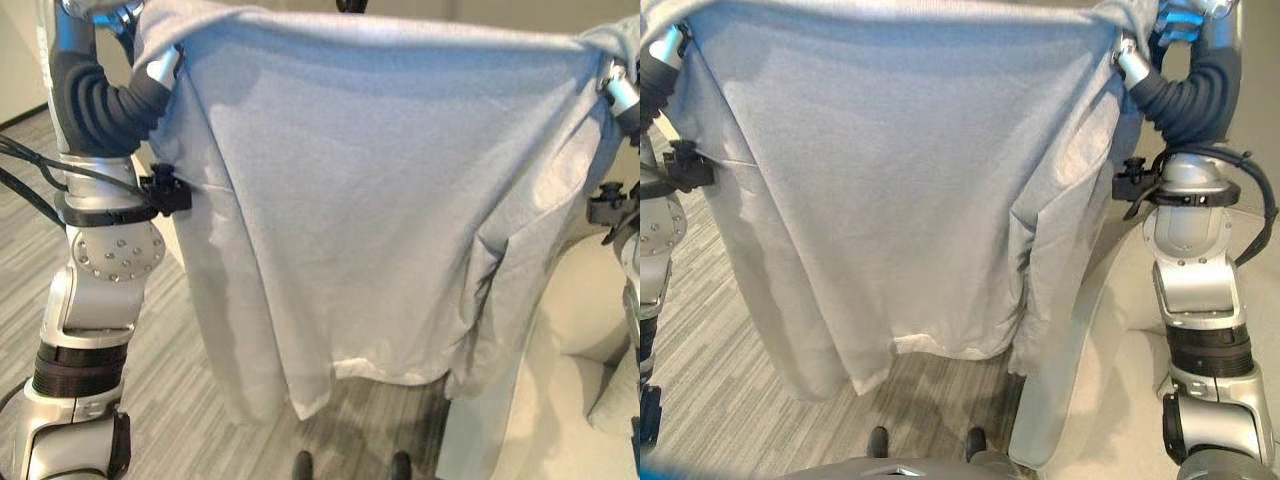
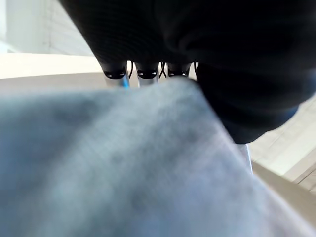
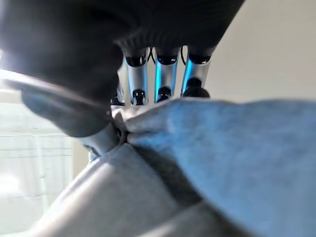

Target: Hang the clothes on the sofa on the clothes rack.

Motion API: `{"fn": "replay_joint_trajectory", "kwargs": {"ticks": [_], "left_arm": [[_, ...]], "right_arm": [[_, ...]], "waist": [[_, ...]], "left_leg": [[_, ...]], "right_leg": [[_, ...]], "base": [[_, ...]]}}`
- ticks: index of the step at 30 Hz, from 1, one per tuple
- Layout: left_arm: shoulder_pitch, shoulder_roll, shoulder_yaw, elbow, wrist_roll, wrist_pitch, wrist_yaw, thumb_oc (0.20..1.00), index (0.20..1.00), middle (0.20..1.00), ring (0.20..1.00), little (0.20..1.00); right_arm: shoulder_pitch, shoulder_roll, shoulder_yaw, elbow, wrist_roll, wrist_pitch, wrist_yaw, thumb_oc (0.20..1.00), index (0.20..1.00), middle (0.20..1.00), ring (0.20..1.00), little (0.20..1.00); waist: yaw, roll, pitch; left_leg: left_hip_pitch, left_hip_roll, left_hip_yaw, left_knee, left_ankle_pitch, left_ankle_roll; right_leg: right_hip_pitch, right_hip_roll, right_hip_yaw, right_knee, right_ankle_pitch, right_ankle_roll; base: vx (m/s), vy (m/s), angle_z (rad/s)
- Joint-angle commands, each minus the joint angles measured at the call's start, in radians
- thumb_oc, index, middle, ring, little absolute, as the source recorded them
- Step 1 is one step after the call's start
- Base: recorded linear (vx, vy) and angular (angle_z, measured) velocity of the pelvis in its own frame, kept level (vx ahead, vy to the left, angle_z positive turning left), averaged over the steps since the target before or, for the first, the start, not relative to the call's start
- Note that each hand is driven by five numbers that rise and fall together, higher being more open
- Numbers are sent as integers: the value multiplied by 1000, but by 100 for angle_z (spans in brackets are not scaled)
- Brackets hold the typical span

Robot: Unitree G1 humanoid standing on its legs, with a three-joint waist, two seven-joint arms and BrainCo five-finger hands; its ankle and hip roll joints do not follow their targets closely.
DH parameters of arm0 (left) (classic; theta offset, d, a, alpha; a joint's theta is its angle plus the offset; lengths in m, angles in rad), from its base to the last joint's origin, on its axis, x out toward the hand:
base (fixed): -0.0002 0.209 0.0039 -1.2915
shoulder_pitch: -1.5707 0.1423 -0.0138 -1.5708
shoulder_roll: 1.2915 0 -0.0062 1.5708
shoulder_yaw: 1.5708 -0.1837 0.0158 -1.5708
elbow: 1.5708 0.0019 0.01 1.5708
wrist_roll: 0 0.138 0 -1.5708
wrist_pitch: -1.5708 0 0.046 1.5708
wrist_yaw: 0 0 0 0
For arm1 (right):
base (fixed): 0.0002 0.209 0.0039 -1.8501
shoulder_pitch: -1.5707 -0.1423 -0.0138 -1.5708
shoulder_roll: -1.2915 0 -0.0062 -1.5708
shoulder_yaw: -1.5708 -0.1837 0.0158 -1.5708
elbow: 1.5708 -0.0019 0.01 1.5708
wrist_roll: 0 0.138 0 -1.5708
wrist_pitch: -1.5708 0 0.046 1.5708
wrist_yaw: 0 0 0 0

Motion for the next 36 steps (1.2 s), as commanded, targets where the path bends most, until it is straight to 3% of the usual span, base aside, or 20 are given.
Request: {"fn": "replay_joint_trajectory", "kwargs": {"ticks": [1,7,10,11,16,20,21,28,36], "left_arm": [[-126,45,-66,98,32,0,63,200,200,200,200,200],[-423,96,-290,291,31,18,106,200,200,200,200,200],[-609,118,-455,436,22,27,118,200,200,200,200,200],[-741,118,-586,546,28,33,124,200,200,200,200,200],[-1028,48,-895,851,10,51,121,200,200,200,200,200],[-1102,-3,-971,956,-4,52,120,200,200,200,200,200],[-1146,-44,-1023,1033,-20,58,116,200,200,200,200,200],[-1192,-155,-1126,1247,-35,71,77,200,200,200,200,200],[-1177,-206,-1164,1371,-15,82,39,200,200,200,200,200]], "right_arm": [[-151,-91,52,65,-28,8,-74,200,200,200,200,200],[-465,-193,283,257,5,21,-114,200,200,200,200,200],[-668,-219,461,408,35,29,-130,200,200,200,200,200],[-806,-209,591,521,49,34,-136,200,200,200,200,200],[-1105,-105,882,864,100,62,-134,200,200,200,200,200],[-1182,-50,953,984,113,70,-126,200,200,200,200,200],[-1231,3,1008,1087,120,83,-118,200,200,200,200,200],[-1268,122,1088,1332,156,110,-60,200,200,200,200,200],[-1233,161,1110,1439,142,130,-27,200,200,200,200,200]], "waist": [[9,3,-107],[7,-3,-120],[6,-5,-125],[5,-2,-129],[2,8,-133],[1,8,-132],[3,9,-131],[8,10,-135],[17,7,-126]], "left_leg": [[82,25,126,10,-134,-28],[88,27,131,10,-133,-35],[87,26,132,10,-128,-39],[84,26,133,10,-123,-42],[71,23,136,10,-108,-47],[60,21,135,10,-103,-49],[48,19,134,10,-97,-50],[18,12,124,10,-82,-52],[-21,5,103,10,-64,-53]], "right_leg": [[-15,-10,-16,13,-81,86],[-11,-10,-16,13,-80,93],[-13,-9,-17,13,-76,98],[-16,-10,-19,13,-72,103],[-32,-9,-26,13,-59,112],[-41,-10,-27,13,-54,115],[-51,-10,-27,13,-49,117],[-74,-9,-31,13,-40,120],[-102,-8,-39,13,-32,121]], "base": [[0,0,0],[3,-2,-2],[-7,1,-3],[-20,0,-5],[-8,0,-1],[-8,-2,1],[-40,-8,5],[-12,-8,2],[-11,-9,3]]}}
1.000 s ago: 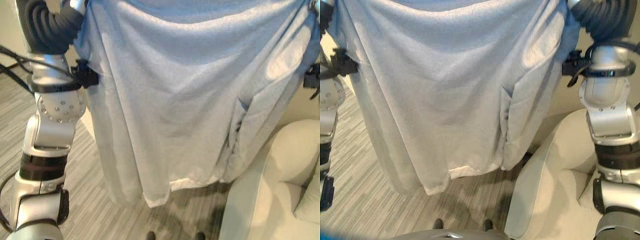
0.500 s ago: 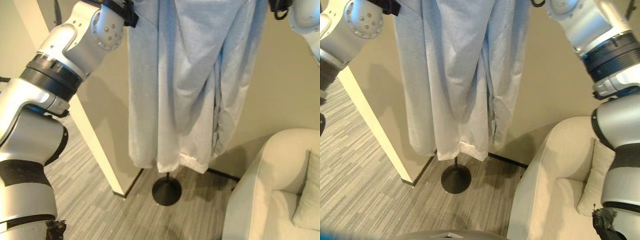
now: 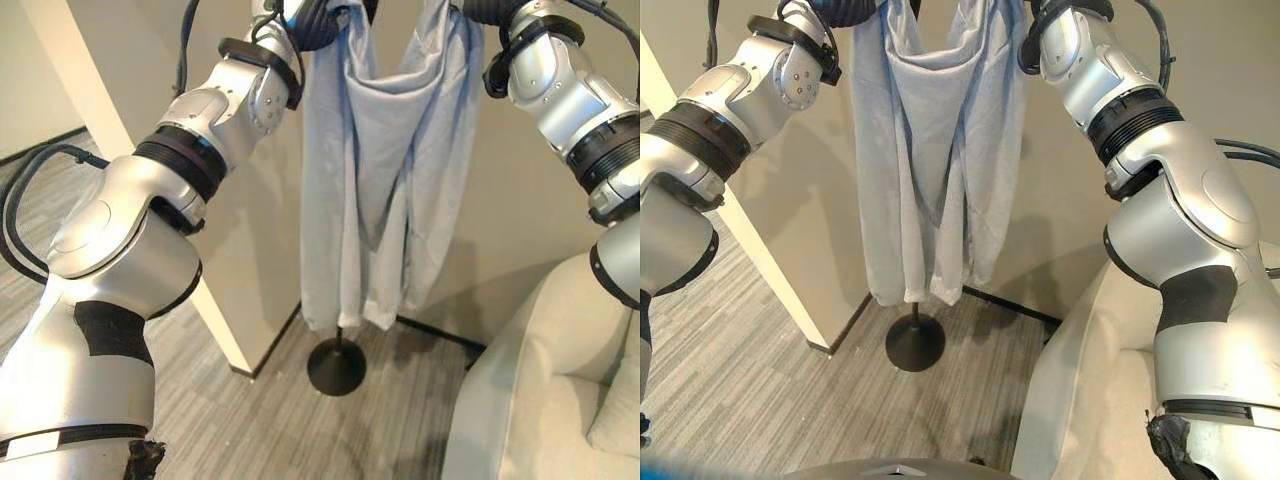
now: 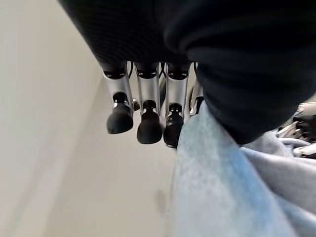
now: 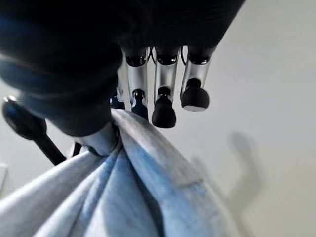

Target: Hang the clothes on the sofa on the clothes rack.

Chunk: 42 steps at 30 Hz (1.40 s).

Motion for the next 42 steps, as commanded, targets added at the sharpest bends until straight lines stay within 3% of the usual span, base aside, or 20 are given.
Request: {"fn": "replay_joint_trajectory", "kwargs": {"ticks": [1,28,42], "left_arm": [[-149,-7,-10,147,-27,19,4,200,200,200,200,200],[-83,-46,-12,267,20,44,-63,200,200,200,200,200],[-8,-45,11,255,56,39,-111,200,200,200,200,200]], "right_arm": [[-151,-53,2,132,39,11,-13,200,200,200,200,200],[-87,-31,33,256,-49,73,80,200,200,200,200,200],[13,-36,78,258,-121,72,221,200,200,200,200,200]], "waist": [[44,5,49],[56,0,82],[65,-9,109]], "left_leg": [[67,6,110,5,-83,-61],[17,-2,89,5,-57,-62],[-9,-6,78,5,-46,-60]], "right_leg": [[-17,-13,-24,13,-39,125],[-60,-17,-33,13,-23,125],[-81,-17,-38,13,-20,121]], "base": [[-15,-7,5],[-4,-1,2],[-2,-1,1]]}}
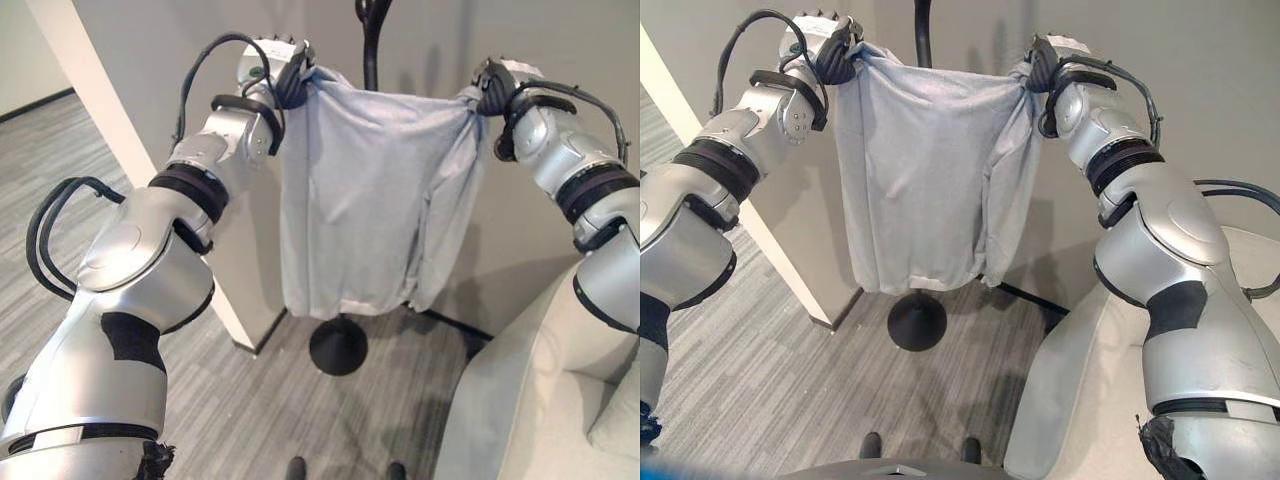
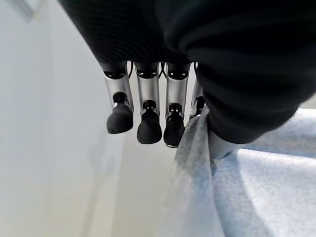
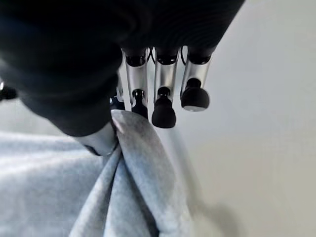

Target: Hang the clothes on the sofa on the clothes rack.

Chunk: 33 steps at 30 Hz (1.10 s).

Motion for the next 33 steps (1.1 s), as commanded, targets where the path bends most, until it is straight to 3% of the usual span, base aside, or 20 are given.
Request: {"fn": "replay_joint_trajectory", "kwargs": {"ticks": [1,25,33], "left_arm": [[-112,-6,18,107,34,2,2,200,200,200,200,200],[-29,-11,42,46,44,-9,-46,200,200,200,200,200],[16,-5,64,34,36,-15,-55,200,200,200,200,200]], "right_arm": [[-122,-62,10,105,-19,-1,23,200,200,200,200,200],[-63,-53,22,46,25,-17,135,200,200,200,200,200],[-37,-59,3,29,31,-27,122,200,200,200,200,200]], "waist": [[60,7,71],[76,4,93],[83,1,106]], "left_leg": [[60,0,111,5,-53,-54],[52,0,99,5,-48,-53],[46,1,96,5,-45,-53]], "right_leg": [[-32,-19,-4,13,-15,115],[-33,-22,-14,13,-20,110],[-35,-23,-18,13,-21,110]], "base": [[0,0,0],[1,0,0],[0,0,0]]}}
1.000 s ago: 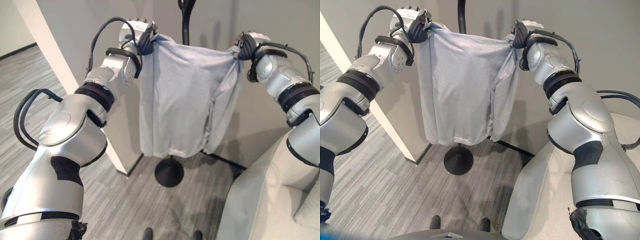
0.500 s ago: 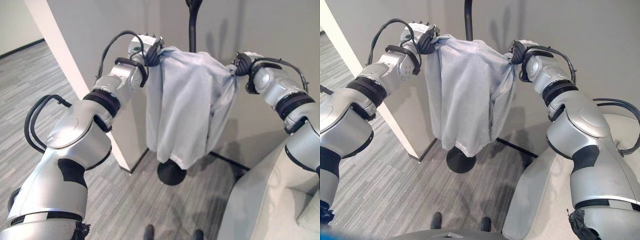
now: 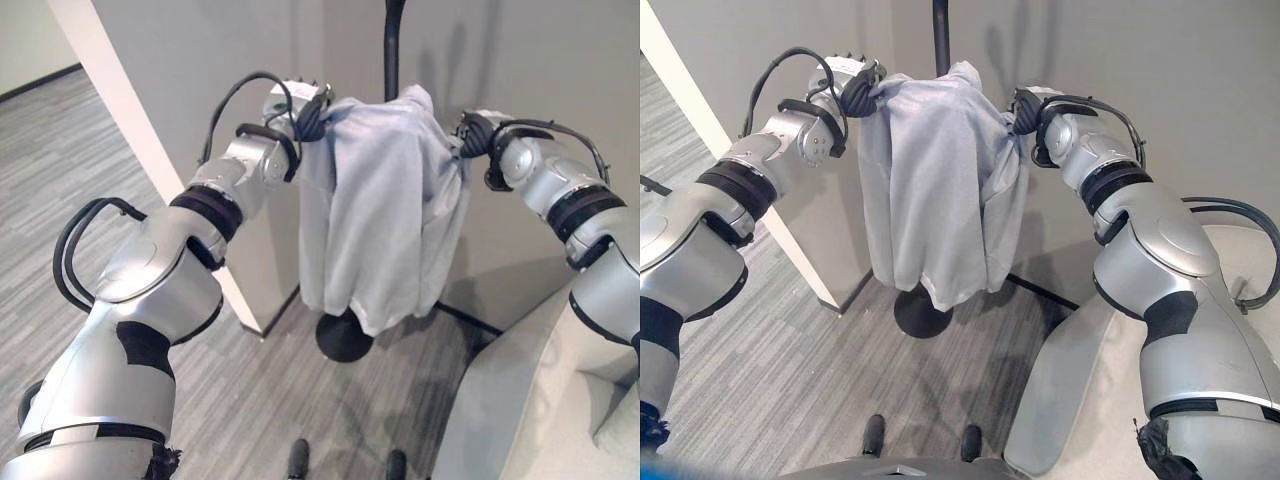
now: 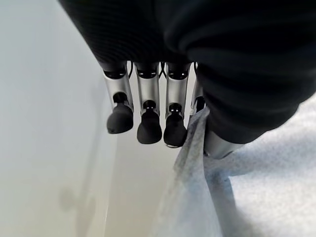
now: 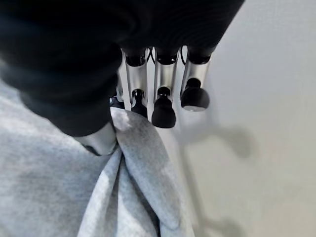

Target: Hang the clothes on the sofa on the clothes rack.

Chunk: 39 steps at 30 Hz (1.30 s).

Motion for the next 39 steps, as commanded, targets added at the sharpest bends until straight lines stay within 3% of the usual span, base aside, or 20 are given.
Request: {"fn": "replay_joint_trajectory", "kwargs": {"ticks": [1,29,39], "left_arm": [[-84,29,37,91,1,1,20,200,200,200,200,200],[-64,79,69,56,12,0,29,200,200,200,200,200],[-52,140,88,7,8,-8,39,200,200,200,200,200]], "right_arm": [[-117,-65,0,73,32,-10,-34,200,200,200,200,200],[-58,-88,-39,62,-30,-15,-57,200,200,200,200,200],[-43,-134,-37,0,-18,-35,-58,200,200,200,200,200]], "waist": [[50,3,59],[48,6,63],[49,5,60]], "left_leg": [[52,5,113,5,-48,-52],[85,5,125,5,-64,-47],[99,5,131,5,-70,-48]], "right_leg": [[-39,-21,-1,13,-18,106],[-11,-21,0,13,-31,104],[2,-21,-3,13,-34,105]], "base": [[0,0,0],[0,0,0],[0,0,0]]}}
